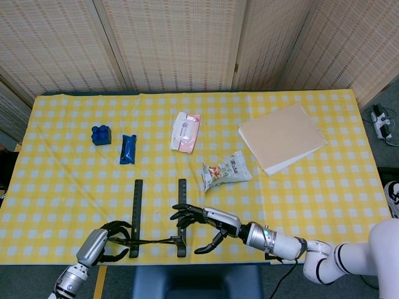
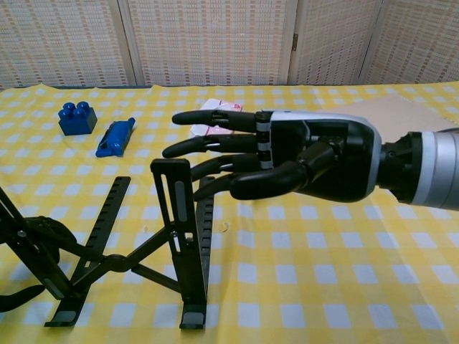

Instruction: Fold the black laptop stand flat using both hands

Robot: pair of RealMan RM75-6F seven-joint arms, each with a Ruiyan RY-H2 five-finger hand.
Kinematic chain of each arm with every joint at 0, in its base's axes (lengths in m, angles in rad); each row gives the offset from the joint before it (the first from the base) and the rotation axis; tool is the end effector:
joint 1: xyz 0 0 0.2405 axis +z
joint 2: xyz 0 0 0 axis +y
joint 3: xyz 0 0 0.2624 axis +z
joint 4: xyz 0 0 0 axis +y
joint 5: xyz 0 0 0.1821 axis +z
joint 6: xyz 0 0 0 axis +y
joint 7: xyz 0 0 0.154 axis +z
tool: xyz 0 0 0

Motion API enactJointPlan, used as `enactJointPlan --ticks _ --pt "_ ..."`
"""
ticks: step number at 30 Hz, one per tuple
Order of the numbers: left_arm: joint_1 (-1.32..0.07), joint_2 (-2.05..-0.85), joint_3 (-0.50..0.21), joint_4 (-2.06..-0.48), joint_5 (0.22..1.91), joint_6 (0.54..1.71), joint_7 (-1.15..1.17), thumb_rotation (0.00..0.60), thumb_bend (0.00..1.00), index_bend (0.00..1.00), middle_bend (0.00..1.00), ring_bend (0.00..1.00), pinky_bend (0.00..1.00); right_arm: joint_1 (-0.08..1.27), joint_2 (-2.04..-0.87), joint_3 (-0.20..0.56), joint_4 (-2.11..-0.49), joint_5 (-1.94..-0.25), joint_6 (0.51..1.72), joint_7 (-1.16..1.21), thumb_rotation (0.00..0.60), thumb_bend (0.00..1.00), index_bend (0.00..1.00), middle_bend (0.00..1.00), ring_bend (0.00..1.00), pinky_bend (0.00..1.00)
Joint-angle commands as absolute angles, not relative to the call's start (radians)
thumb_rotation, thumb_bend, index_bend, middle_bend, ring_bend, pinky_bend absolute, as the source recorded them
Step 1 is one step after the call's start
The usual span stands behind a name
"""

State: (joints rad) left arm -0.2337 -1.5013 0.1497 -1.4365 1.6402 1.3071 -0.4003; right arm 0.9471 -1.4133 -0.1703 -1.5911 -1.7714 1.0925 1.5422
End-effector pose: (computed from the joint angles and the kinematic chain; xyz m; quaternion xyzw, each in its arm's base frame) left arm -0.2636 0.1795 0.0194 -0.6072 -0.5795 -0.4571 0.2941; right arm -0.0851 -0.2711 0.0085 -0.5154 0.7376 -0.3924 0.1907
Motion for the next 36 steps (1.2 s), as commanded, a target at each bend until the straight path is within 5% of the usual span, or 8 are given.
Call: enactJointPlan --ticks 1,36 --pt "-0.230 -1.505 0.150 -1.442 1.640 1.310 -0.402 0.600 0.35 0.52 0.34 0.26 0.27 0.947 -1.415 -0.169 -1.589 -1.771 1.092 1.544 0.600 0.21 0.08 0.17 0.20 0.20" --pt "-0.227 -1.530 0.143 -1.436 1.646 1.306 -0.385 0.600 0.45 0.59 0.36 0.27 0.27 0.939 -1.424 -0.171 -1.589 -1.767 1.082 1.536 0.600 0.21 0.08 0.17 0.20 0.20"
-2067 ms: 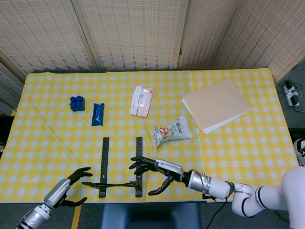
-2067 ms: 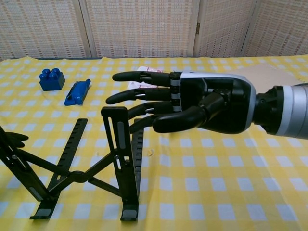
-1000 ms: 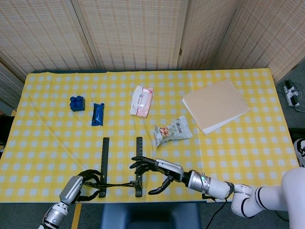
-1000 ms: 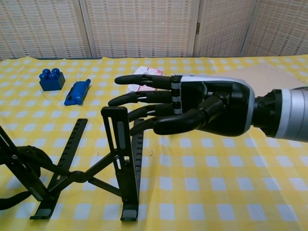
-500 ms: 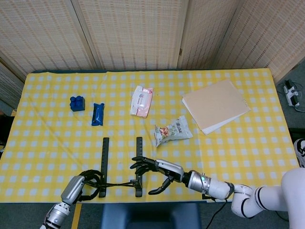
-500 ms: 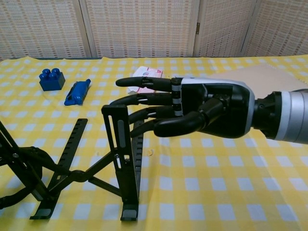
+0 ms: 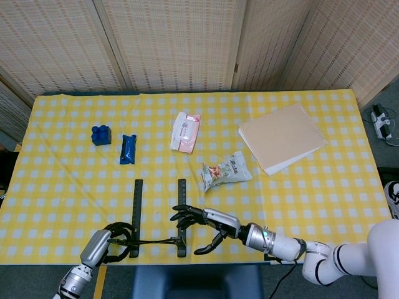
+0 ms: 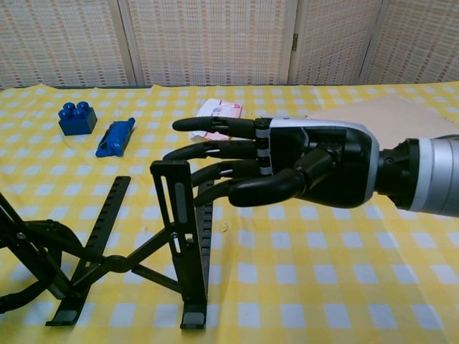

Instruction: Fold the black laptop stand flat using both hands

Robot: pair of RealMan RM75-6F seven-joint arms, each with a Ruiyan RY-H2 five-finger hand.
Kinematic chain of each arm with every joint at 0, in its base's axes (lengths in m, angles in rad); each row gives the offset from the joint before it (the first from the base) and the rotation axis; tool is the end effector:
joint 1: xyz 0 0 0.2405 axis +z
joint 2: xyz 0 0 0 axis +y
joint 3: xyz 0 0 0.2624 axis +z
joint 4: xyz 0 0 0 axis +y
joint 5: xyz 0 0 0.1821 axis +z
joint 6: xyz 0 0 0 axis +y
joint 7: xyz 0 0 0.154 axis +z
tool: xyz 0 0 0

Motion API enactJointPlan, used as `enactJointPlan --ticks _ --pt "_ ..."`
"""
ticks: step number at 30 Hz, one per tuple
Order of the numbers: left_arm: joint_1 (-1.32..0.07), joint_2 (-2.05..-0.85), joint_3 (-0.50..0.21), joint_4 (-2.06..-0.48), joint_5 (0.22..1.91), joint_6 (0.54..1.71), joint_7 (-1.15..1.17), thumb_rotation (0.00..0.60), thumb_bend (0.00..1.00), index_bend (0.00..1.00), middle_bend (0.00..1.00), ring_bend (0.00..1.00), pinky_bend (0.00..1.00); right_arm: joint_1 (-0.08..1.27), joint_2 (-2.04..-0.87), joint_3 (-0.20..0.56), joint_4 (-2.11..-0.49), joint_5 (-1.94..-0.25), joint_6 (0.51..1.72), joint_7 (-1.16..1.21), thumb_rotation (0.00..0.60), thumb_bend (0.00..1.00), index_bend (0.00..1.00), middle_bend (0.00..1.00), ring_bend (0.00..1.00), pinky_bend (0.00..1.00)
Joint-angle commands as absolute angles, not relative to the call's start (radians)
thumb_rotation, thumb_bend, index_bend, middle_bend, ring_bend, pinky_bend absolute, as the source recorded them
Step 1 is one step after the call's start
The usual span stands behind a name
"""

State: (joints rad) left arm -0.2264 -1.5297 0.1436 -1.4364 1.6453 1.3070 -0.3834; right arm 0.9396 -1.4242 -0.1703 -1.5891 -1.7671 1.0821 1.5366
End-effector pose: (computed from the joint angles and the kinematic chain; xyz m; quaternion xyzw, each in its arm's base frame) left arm -0.2576 0.1774 0.0116 -0.6050 -0.5797 -0.4628 0.2894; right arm -0.0871 -0.2690 0.0044 -0.5127 0.7418 -0.3891 0.1884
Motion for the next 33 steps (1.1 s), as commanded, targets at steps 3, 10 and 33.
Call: enactJointPlan --ticks 3,10,33 --pt "-0.232 -1.527 0.141 -1.437 1.648 1.305 -0.387 0.600 0.45 0.58 0.36 0.27 0.27 0.937 -1.425 -0.170 -1.587 -1.766 1.082 1.531 0.600 0.21 0.08 0.17 0.20 0.20" --pt "-0.271 -1.487 0.128 -1.471 1.647 1.261 -0.370 0.600 0.44 0.34 0.33 0.19 0.21 0.924 -1.416 -0.161 -1.600 -1.753 1.089 1.479 0.600 0.21 0.08 0.17 0.20 0.20" --pt "-0.377 -1.338 0.017 -1.597 1.521 1.142 -0.401 0.600 0.44 0.18 0.14 0.00 0.04 0.767 -1.441 -0.043 -1.621 -1.588 1.162 0.874 0.600 0.21 0.00 0.03 0.07 0.00"
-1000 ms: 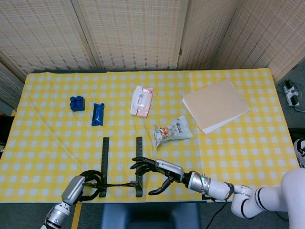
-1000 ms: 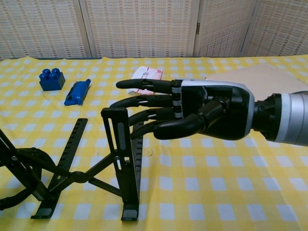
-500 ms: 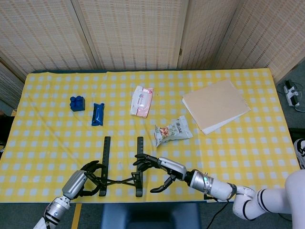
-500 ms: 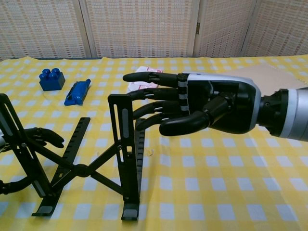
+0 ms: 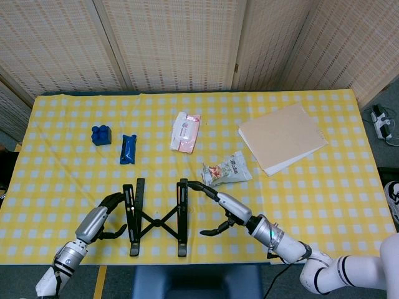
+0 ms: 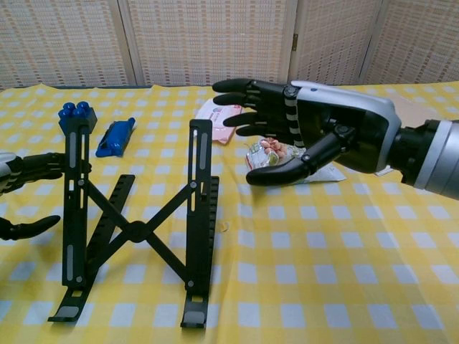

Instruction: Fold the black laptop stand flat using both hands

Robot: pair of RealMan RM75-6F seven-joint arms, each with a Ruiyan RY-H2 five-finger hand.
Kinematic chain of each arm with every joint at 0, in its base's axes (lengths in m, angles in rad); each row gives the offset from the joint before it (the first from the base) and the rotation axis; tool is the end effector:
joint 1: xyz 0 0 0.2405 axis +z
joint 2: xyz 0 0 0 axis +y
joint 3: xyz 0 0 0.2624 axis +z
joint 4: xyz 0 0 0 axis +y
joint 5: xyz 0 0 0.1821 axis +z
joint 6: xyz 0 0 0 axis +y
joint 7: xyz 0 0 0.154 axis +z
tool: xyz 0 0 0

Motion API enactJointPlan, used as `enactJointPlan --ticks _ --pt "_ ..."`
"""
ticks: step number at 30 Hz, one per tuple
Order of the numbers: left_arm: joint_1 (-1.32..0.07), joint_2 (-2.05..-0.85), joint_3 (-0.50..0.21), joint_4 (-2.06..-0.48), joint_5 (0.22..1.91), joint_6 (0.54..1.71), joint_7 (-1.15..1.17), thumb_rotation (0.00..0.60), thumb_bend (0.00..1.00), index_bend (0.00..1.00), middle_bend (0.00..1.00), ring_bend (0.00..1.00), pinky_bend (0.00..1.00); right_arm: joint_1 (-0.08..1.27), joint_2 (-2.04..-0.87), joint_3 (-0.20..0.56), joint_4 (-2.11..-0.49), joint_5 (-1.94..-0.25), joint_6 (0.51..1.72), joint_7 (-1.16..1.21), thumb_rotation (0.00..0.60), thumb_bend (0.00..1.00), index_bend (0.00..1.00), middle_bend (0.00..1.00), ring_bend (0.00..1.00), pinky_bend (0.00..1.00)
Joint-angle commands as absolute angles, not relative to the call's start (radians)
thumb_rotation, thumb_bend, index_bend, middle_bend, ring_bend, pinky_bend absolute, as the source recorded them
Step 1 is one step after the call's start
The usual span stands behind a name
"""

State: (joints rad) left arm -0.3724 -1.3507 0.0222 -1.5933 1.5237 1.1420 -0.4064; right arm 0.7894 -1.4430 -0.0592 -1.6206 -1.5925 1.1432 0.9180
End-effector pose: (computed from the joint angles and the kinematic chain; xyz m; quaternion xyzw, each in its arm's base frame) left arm -0.2413 0.2385 0.0548 -0.6084 -0.5825 -0.4520 0.2937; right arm -0.1064 -0.2852 0.0207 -0.5861 0.6247 -0.5159 0.0072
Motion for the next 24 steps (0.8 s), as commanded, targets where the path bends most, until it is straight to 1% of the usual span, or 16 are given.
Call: enactJointPlan --ticks 1,8,15,19,24 --pt "-0.381 -1.327 0.015 -1.596 1.521 1.140 -0.393 0.600 0.44 0.18 0.14 0.00 0.04 0.766 -1.434 -0.046 -1.618 -1.598 1.158 0.846 0.600 0.21 0.00 0.03 0.07 0.00" --pt "-0.392 -1.277 -0.011 -1.605 1.499 1.145 -0.307 0.600 0.44 0.21 0.14 0.00 0.03 0.746 -1.410 -0.047 -1.633 -1.612 1.144 0.692 0.600 0.21 0.00 0.03 0.07 0.00" --pt "-0.391 -1.265 -0.017 -1.611 1.478 1.144 -0.302 0.600 0.44 0.21 0.14 0.00 0.03 0.738 -1.387 -0.053 -1.643 -1.616 1.114 0.693 0.600 0.21 0.00 0.03 0.07 0.00" --pt "-0.400 -1.271 -0.018 -1.578 1.475 1.129 -0.279 0.600 0.44 0.22 0.14 0.00 0.04 0.749 -1.372 -0.066 -1.631 -1.636 1.071 0.617 0.600 0.21 0.00 0.03 0.07 0.00" --pt "-0.435 -1.313 -0.026 -1.470 1.475 1.097 -0.138 0.600 0.44 0.22 0.14 0.00 0.04 0.763 -1.375 -0.081 -1.625 -1.671 1.017 0.400 0.600 0.21 0.00 0.03 0.07 0.00"
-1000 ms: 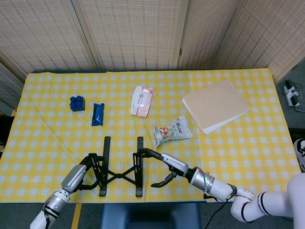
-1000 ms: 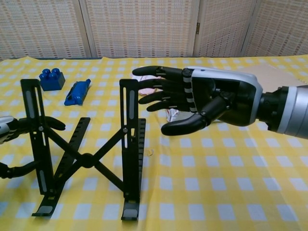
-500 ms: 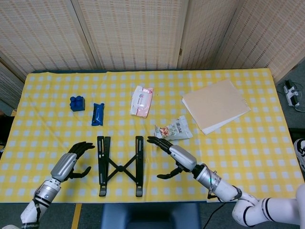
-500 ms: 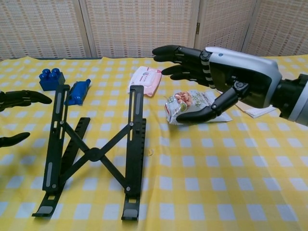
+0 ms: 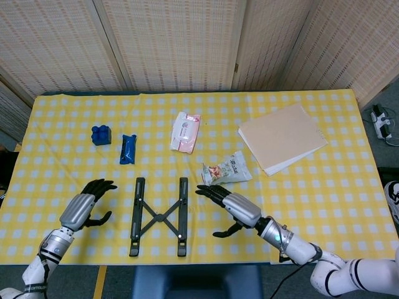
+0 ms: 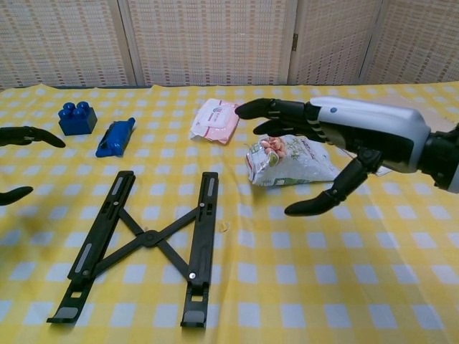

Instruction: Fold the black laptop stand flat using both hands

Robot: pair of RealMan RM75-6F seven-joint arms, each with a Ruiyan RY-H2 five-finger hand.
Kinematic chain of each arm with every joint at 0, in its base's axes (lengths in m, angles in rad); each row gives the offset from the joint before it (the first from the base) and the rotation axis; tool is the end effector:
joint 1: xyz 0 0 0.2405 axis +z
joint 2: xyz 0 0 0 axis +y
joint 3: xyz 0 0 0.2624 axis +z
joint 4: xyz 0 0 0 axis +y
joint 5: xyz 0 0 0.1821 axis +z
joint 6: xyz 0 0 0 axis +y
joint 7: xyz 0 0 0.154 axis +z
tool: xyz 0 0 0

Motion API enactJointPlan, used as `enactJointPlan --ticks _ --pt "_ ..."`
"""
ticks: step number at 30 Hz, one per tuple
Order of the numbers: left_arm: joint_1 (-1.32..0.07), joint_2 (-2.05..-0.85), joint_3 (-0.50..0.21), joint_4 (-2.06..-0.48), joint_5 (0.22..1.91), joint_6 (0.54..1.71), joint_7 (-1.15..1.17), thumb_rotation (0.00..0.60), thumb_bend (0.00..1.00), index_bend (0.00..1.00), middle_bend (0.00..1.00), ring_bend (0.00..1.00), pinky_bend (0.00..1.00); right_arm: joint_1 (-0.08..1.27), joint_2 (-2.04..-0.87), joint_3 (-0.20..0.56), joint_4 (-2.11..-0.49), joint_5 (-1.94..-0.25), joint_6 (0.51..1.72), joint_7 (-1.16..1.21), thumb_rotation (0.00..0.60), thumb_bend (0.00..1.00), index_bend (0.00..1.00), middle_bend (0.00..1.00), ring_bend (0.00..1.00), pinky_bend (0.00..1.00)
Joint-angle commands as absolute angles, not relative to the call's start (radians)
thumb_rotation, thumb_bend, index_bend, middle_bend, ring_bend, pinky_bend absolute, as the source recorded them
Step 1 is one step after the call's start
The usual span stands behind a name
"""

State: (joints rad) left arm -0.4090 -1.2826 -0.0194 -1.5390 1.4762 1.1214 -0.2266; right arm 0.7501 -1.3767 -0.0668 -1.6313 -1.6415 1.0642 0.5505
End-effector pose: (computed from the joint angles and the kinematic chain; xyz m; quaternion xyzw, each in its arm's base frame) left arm -0.2566 0.2669 0.0855 -0.6642 -0.4932 -0.4096 0.3844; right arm -0.1280 -0.2791 0.0271 0.7167 -0.5088 0.4653 0.1043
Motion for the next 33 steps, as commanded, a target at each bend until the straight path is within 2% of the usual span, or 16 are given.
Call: enactJointPlan --ticks 1,8,13,18,24,27,33 --pt "-0.447 -1.325 -0.030 -1.445 1.473 1.086 -0.103 0.600 0.44 0.22 0.14 0.00 0.04 0.766 -1.378 -0.084 -1.628 -1.680 1.006 0.344 0.600 0.21 0.00 0.03 0.07 0.00" --pt "-0.517 -1.395 -0.053 -1.312 1.480 1.033 0.023 0.600 0.43 0.15 0.11 0.00 0.04 0.763 -1.408 -0.086 -1.646 -1.704 0.970 0.071 0.600 0.21 0.00 0.03 0.05 0.00" --pt "-0.572 -1.443 -0.070 -1.246 1.473 0.984 0.079 0.600 0.40 0.06 0.03 0.00 0.01 0.762 -1.439 -0.075 -1.649 -1.699 0.951 -0.052 0.600 0.21 0.00 0.03 0.05 0.00" --pt "-0.609 -1.487 -0.076 -1.188 1.463 0.950 0.143 0.600 0.39 0.01 0.00 0.00 0.00 0.748 -1.489 -0.052 -1.620 -1.702 0.978 -0.152 0.600 0.21 0.00 0.02 0.03 0.00" --pt "-0.633 -1.521 -0.074 -1.154 1.430 0.904 0.196 0.600 0.35 0.00 0.00 0.00 0.00 0.739 -1.559 -0.025 -1.556 -1.699 1.002 -0.212 0.600 0.21 0.00 0.00 0.00 0.00" --pt "-0.642 -1.534 -0.076 -1.150 1.418 0.894 0.203 0.600 0.29 0.00 0.00 0.00 0.00 0.736 -1.605 -0.012 -1.510 -1.701 1.021 -0.230 0.600 0.21 0.00 0.00 0.00 0.00" --pt "-0.651 -1.544 -0.076 -1.167 1.402 0.879 0.172 0.600 0.28 0.00 0.00 0.00 0.00 0.730 -1.696 -0.007 -1.402 -1.713 1.049 -0.245 0.600 0.21 0.00 0.00 0.00 0.00"
